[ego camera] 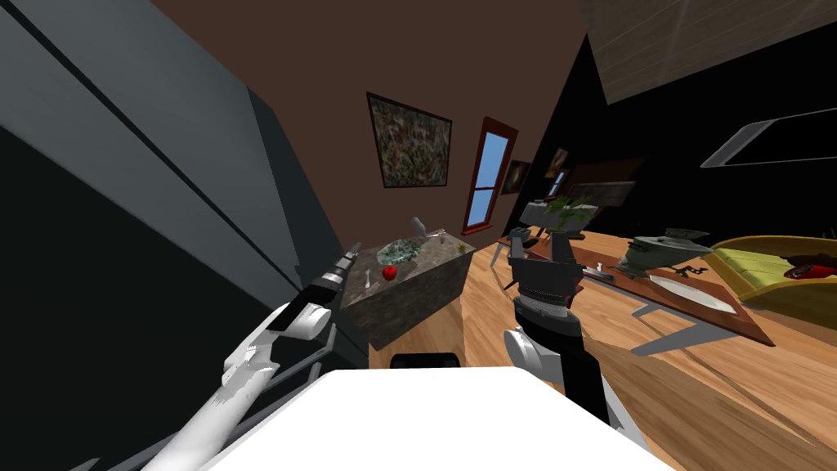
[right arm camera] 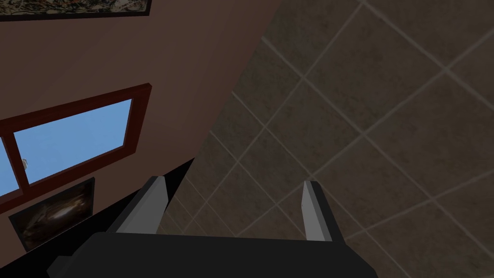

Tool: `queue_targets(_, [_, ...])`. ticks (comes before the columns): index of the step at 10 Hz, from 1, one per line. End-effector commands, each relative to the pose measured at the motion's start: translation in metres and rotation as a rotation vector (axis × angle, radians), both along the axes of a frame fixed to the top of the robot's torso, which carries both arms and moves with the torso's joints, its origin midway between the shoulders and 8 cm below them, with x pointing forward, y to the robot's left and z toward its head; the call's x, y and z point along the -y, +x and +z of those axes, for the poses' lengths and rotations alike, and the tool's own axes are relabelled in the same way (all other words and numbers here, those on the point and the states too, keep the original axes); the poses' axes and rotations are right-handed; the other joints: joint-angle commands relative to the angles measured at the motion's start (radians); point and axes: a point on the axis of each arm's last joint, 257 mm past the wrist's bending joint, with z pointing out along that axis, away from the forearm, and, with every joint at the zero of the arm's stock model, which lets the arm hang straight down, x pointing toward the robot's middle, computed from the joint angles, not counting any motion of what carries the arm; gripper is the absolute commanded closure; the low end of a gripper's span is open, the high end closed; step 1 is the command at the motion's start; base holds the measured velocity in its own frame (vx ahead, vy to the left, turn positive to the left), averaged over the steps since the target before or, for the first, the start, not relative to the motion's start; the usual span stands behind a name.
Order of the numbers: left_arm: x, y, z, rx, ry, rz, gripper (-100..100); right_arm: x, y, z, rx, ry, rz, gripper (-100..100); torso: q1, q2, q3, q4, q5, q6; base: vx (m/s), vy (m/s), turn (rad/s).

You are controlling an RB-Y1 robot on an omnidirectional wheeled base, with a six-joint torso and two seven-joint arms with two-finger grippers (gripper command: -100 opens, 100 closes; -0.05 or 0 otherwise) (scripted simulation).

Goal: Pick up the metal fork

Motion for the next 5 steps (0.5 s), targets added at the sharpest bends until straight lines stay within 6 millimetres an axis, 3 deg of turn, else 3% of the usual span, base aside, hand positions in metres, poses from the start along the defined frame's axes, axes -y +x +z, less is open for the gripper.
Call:
queue_targets(1, [0.000, 0.005, -0.009, -0.031, 0.024, 0.007, -100, 0.000, 0.000, 0.000, 0.000, 0.000, 0.000, 0, 0.000, 0.000, 0.000, 0.000, 0.000, 0.000, 0.006, -0.005, 0.001])
queue_targets(5, [-0.006, 0.025, -0.051, -0.173, 0.131, 0.021, -100, 0.000, 0.000, 0.000, 0.000, 0.000, 0.000, 0, 0.001, -0.001, -0.001, 0.000, 0.000, 0.000, 0.020, 0.000, 0.002])
